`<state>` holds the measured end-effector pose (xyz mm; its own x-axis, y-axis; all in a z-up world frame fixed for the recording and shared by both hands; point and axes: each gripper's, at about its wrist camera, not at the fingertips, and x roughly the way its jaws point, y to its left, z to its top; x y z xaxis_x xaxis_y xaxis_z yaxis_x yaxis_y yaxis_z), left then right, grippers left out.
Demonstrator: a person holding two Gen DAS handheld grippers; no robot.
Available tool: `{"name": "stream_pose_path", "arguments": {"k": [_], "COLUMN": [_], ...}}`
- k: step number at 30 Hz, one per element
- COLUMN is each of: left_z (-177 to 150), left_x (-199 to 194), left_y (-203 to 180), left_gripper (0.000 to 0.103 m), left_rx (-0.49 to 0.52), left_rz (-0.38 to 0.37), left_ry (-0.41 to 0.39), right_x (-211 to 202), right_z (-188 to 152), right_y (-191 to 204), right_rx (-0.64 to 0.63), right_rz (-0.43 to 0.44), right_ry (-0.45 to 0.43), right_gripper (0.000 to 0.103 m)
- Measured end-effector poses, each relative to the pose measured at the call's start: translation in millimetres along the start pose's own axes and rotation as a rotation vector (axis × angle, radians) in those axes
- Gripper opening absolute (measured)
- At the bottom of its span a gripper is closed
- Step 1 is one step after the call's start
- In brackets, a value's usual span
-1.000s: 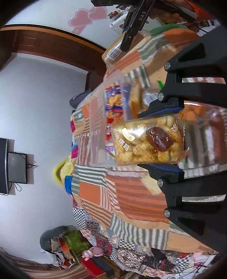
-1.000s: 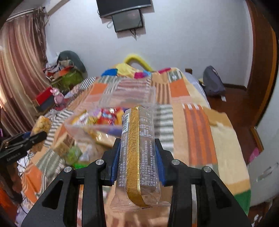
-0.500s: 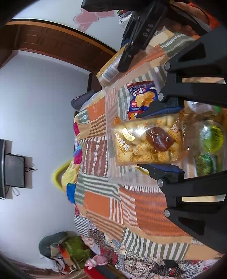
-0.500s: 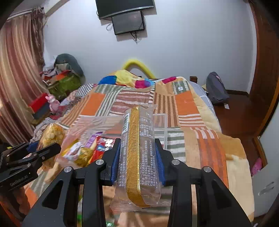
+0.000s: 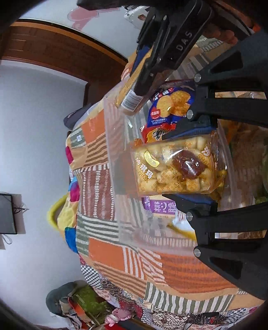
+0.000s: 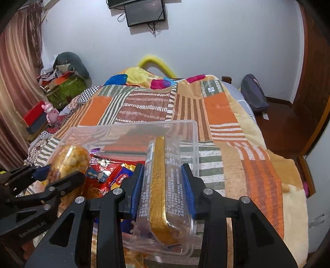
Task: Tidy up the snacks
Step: 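Carry the pastry pack and gold-striped biscuit pack into the clear box, opening both tools, then grasp the square wrapped cake with the left tool while the right tool grasps the green-tied bread bag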
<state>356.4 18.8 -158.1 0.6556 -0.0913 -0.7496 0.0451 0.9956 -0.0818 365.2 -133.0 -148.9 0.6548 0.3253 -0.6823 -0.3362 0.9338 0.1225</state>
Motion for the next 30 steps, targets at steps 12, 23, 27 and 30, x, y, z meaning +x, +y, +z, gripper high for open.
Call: {"name": "stream_pose_path", "arguments": {"k": [12, 23, 27, 30], "left_z": [-3.5, -58.2, -81.9, -97.7], "left_x": [-53.8, -119.3, -122.4, -117.2], "left_y": [4.7, 44.8, 63.6, 78.2], "left_gripper": [0.052, 0.059, 0.059, 0.059], "left_rx": [0.006, -0.005, -0.017, -0.033], "left_rz": [0.006, 0.050, 0.080, 0.086], "left_ry": [-0.075, -0.099, -0.062, -0.029], "right_x": [-49.8, -87.2, -83.6, -78.9], "right_z": [0.1, -34.7, -54.6, -64.8], "right_y": [4.9, 24.6, 33.8, 42.7], "right_rx": [-0.047, -0.044, -0.026, -0.025], "right_rz": [0.038, 0.116, 0.141, 0.137], "right_ry": [-0.055, -0.053, -0.009, 0.023], "right_gripper": [0.044, 0.063, 0.063, 0.063]}}
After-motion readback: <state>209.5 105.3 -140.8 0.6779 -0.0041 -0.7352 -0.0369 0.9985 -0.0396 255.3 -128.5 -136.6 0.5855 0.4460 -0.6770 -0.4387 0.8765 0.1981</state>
